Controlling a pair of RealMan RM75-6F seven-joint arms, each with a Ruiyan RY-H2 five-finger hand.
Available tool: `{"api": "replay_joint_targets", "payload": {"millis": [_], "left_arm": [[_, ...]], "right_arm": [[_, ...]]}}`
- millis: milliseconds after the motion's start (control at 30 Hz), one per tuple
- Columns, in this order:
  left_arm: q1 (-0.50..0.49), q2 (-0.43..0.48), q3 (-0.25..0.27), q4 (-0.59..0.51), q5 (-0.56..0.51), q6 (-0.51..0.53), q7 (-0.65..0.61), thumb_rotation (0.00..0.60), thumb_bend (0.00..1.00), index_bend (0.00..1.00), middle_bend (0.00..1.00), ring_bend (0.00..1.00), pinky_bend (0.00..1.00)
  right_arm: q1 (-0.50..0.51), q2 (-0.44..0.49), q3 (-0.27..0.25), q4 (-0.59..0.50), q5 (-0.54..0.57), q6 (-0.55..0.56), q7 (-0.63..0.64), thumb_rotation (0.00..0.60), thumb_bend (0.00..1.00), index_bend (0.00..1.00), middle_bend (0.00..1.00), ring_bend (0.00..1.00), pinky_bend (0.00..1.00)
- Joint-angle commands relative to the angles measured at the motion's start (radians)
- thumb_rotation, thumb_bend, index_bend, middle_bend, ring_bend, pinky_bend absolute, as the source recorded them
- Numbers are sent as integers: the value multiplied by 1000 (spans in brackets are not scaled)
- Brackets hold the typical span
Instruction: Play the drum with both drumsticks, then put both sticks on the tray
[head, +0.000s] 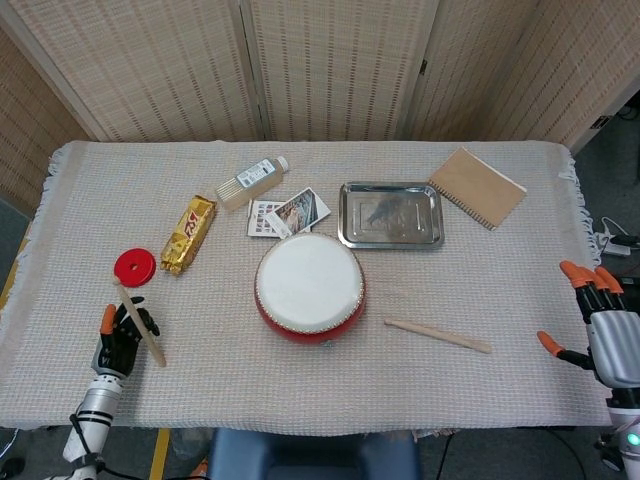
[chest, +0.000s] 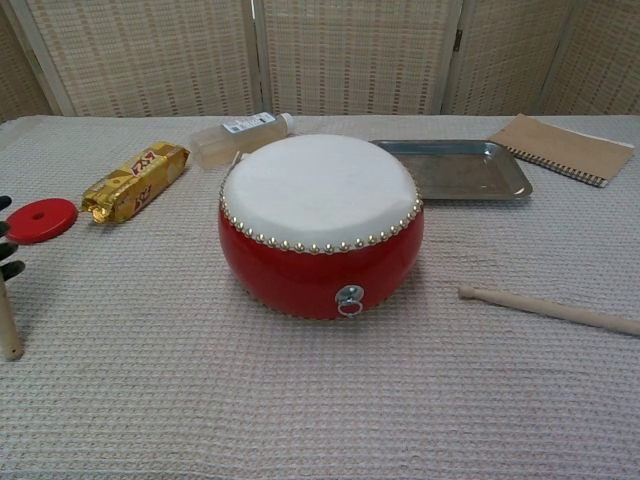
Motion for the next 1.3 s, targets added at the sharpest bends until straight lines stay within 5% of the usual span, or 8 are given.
{"api": "replay_joint_targets", "payload": {"millis": [33,200,533,700,1300], "left_arm": [[9,-8,3,16,11,16,5,413,374,506,664,610,610],[18,-24,7,34,33,51,39,475,376,617,735,673,675],[32,-53,19,39,80,137,153,484,377,683,811,746,729],[38,-62,26,44,91,162,189,596,396,723,852,781,779],[53,-70,84,94,135,192,266,600,515,795,922,848,838]], "right_arm": [[-1,2,0,-3,-3,3,0,600,114,0,94,0,54],[-2,4,0,-9,-7,9,1,600,114,0,94,0,54],[-9,8,-1,-15,-16,24,8,600,114,0,94,0,54],[-12,7,-2,-13,-19,29,11,600,114,0,94,0,54],[-20,7,-3,-19,-33,51,7,600,114,0,94,0,54]]}}
